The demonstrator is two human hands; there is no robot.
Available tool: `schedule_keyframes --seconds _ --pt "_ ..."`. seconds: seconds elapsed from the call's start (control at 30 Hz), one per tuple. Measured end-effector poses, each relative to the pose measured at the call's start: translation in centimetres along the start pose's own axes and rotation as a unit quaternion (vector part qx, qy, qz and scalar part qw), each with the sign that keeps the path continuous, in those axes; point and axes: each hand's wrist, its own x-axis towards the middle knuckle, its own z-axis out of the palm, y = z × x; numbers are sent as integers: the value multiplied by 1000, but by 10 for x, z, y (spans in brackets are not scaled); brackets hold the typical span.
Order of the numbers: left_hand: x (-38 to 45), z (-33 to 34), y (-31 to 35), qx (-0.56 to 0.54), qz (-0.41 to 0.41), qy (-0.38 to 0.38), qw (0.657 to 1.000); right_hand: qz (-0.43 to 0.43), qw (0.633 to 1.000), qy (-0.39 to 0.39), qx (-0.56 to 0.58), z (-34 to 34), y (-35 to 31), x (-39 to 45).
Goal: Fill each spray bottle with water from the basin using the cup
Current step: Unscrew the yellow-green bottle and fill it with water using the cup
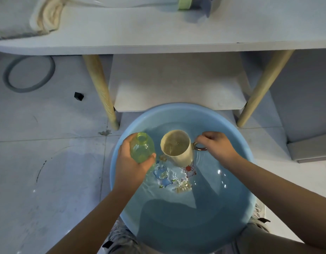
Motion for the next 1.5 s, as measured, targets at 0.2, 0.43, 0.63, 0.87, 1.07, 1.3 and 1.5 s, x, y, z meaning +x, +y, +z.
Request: schedule_keyframes --seconds 0.2,0.43,0.63,0.87,1.07,1.3,1.5 --pt "3 3 -8 18 4 -9 1000 -43 998 36 36 -6 -30 -4" --pt "5 8 -14 15 12 -54 998 -140 986 86 -36 -15 -55 -13" --pt "7 14 -17 11 26 -70 997 -210 967 116 -80 -19 -66 -24" --pt "9 17 -17 11 24 -67 997 -247 956 130 -95 -19 -68 -28" --pt "13 20 -14 9 27 -78 997 -250 955 135 -87 -22 -66 -24" --pt "16 20 -13 -8 23 -71 997 -286 938 155 -122 -18 -71 -22" --pt "17 19 -13 -9 22 -73 997 -319 918 182 -148 -15 -70 -21"
